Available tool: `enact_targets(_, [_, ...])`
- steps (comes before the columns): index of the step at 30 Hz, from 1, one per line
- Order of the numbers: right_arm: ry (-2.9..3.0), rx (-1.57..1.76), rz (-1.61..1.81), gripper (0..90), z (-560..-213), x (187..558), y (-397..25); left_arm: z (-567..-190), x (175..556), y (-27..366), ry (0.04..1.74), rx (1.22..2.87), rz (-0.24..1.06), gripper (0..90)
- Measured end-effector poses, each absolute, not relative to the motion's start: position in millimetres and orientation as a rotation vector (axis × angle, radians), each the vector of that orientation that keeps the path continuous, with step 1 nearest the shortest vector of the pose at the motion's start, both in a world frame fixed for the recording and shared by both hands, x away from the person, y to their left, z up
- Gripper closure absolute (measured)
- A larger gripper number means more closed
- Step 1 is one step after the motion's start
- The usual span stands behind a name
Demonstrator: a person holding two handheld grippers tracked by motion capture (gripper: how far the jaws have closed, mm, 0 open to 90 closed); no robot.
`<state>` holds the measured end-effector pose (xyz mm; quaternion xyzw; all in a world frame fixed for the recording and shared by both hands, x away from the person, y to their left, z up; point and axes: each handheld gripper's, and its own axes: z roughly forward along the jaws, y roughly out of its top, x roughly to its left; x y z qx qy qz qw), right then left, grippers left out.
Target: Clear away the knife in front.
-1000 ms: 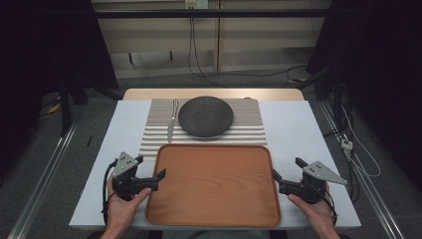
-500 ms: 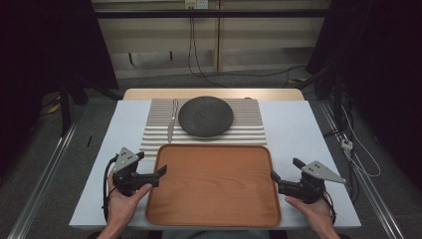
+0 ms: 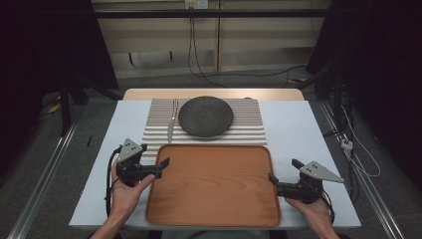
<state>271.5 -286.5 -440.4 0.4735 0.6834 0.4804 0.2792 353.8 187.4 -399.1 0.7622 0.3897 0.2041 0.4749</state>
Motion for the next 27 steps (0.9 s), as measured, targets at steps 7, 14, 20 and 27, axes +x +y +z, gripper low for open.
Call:
enact_targets(7, [1.841,1.279,1.28,1.9,-441,272,-286,-395,368,180,0.945,1.865,0.497,7.3])
enact_targets(14, [1.844,1.287,1.242,3.0,-441,273,-284,-391,387,178,0.968,1.873,0.494,7.5])
enact_targets(20, [1.832,1.297,1.242,3.3,-440,274,-284,-388,401,177,0.986,1.869,0.497,7.9])
enact_targets(27, [1.848,1.283,1.237,5.5,-440,274,-284,-387,424,179,1.026,1.873,0.507,7.7])
